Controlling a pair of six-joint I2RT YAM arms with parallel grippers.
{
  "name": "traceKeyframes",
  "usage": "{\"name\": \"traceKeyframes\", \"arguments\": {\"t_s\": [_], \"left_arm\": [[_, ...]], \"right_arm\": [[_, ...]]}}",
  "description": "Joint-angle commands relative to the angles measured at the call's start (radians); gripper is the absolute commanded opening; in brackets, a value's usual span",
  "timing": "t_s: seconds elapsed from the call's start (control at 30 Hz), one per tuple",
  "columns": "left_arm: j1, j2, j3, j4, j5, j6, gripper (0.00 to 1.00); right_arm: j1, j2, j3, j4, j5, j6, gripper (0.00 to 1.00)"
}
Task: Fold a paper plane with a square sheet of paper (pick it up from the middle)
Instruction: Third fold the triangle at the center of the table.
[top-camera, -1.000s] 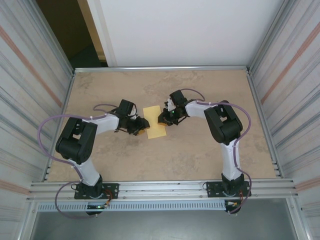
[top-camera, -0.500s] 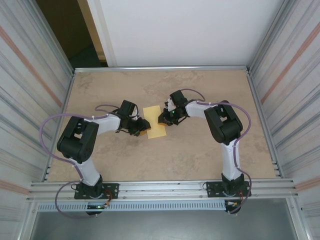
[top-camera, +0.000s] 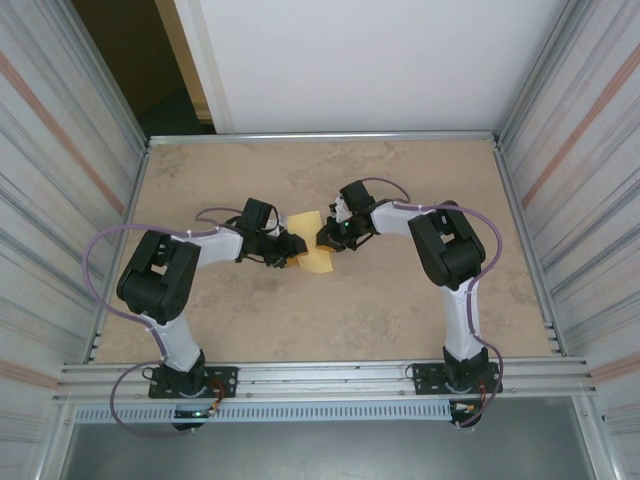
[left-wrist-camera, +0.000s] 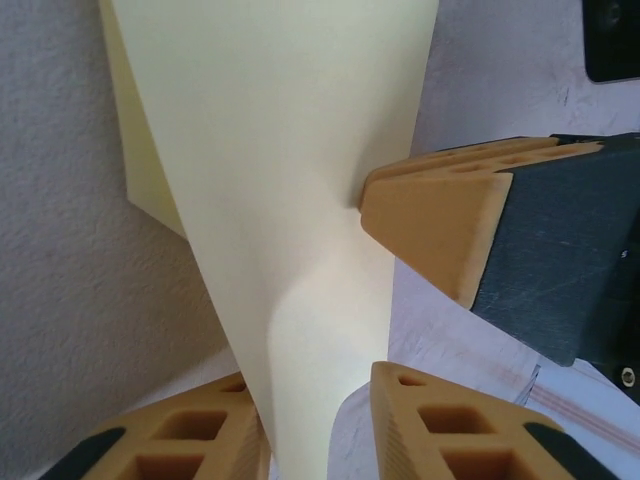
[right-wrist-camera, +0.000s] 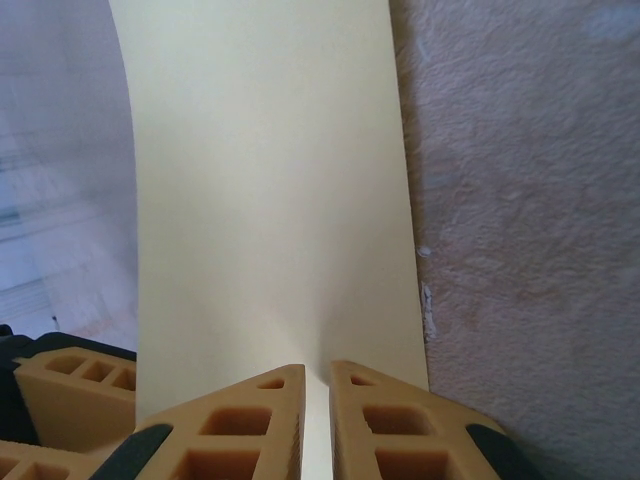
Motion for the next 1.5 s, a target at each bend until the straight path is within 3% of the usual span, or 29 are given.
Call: {"name": "traceKeyframes", "arguments": {"t_s": [0.0, 0.17, 0.47, 0.57, 0.7, 0.87, 1.13, 1.47], "left_arm": [[0.008, 0.01, 0.014, 0.003, 0.011, -0.013, 0.29], [0.025, 0.027, 0.025, -0.003, -0.003, -0.024, 0.25], [0.031, 0.022, 0.035, -0.021, -0.013, -0.051, 0.08], [0.031, 0.011, 0.034, -0.027, -0.014, -0.06, 0.07], [0.029, -0.011, 0.02, -0.003, -0.014, -0.095, 0.05], [0.018, -0.032, 0.006, 0.04, -0.005, -0.151, 0.05], [0.008, -0.046, 0.007, 0.074, 0.007, -0.204, 0.05], [0.008, -0.038, 0.017, 0.056, 0.021, -0.199, 0.05]], "right_arm": [[-0.007, 0.021, -0.033, -0.04, 0.043, 0.015, 0.16], [-0.01, 0.006, -0.047, -0.026, 0.036, 0.023, 0.2], [-0.026, -0.122, -0.08, 0.048, 0.039, 0.028, 0.31], [-0.03, -0.23, -0.116, 0.055, 0.13, -0.029, 0.38], [-0.03, -0.391, -0.256, 0.149, 0.242, -0.139, 0.57], [0.011, -0.539, -0.407, 0.237, 0.399, -0.283, 0.65], [0.137, -0.581, -0.514, 0.393, 0.475, -0.539, 0.64], [0.292, -0.45, -0.549, 0.595, 0.565, -0.825, 0.63]]}}
